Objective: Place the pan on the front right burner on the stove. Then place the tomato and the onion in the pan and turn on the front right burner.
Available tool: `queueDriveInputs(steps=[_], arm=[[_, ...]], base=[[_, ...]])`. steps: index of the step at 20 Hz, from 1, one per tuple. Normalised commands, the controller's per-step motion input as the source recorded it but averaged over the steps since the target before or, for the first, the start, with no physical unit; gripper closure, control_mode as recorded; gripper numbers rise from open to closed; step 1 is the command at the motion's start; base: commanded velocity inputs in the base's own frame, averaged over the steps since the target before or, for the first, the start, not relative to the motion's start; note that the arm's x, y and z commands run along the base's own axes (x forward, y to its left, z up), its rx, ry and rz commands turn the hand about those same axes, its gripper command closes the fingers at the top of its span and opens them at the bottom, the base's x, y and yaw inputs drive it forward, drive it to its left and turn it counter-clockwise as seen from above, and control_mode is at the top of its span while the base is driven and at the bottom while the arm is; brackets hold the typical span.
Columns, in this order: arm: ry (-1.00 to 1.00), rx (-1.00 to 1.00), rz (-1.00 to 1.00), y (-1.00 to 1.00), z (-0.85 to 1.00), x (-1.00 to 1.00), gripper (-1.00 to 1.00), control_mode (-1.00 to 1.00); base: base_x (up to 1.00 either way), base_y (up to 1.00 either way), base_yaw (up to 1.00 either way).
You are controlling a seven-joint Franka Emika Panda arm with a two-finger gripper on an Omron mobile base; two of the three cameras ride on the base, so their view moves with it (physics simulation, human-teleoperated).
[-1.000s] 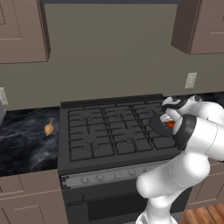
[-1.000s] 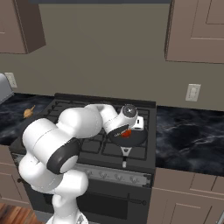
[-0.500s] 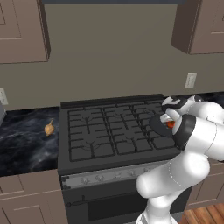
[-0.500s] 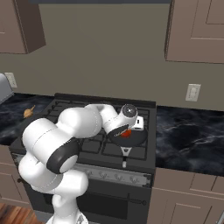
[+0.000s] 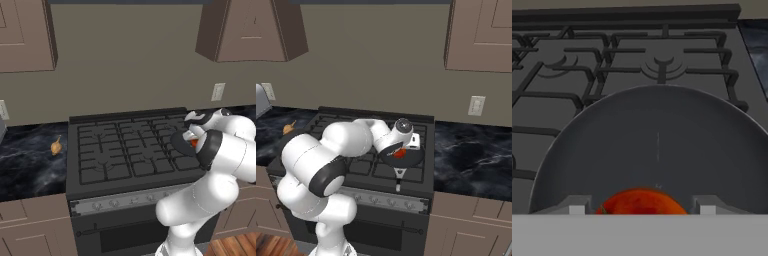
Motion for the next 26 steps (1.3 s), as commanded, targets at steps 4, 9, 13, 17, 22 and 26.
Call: queueDriveInputs(steps=[4,9,13,17,22,26], arm=[[0.03,0.00,0.00,0.00,0.00,0.00,1.00,-1.00],[0.05,0.00,0.00,0.00,0.00,0.00,-1.00,-1.00],[0.01,0.00,0.00,0.00,0.00,0.00,-1.00,-1.00],[0.01,0.00,0.00,0.00,0.00,0.00,-1.00,-1.00],[0.00,-0.02,0.00,0.00,0.09,0.00,-1.00,-1.00],[0.00,-0.06,0.00,0.04,0.22,0.00,-1.00,-1.00]], base=[[0.00,0.00,0.00],[0.00,0.00,0.00],[0.00,0.00,0.00],[0.00,0.00,0.00],[0.00,0.00,0.00],[0.00,0.00,0.00]])
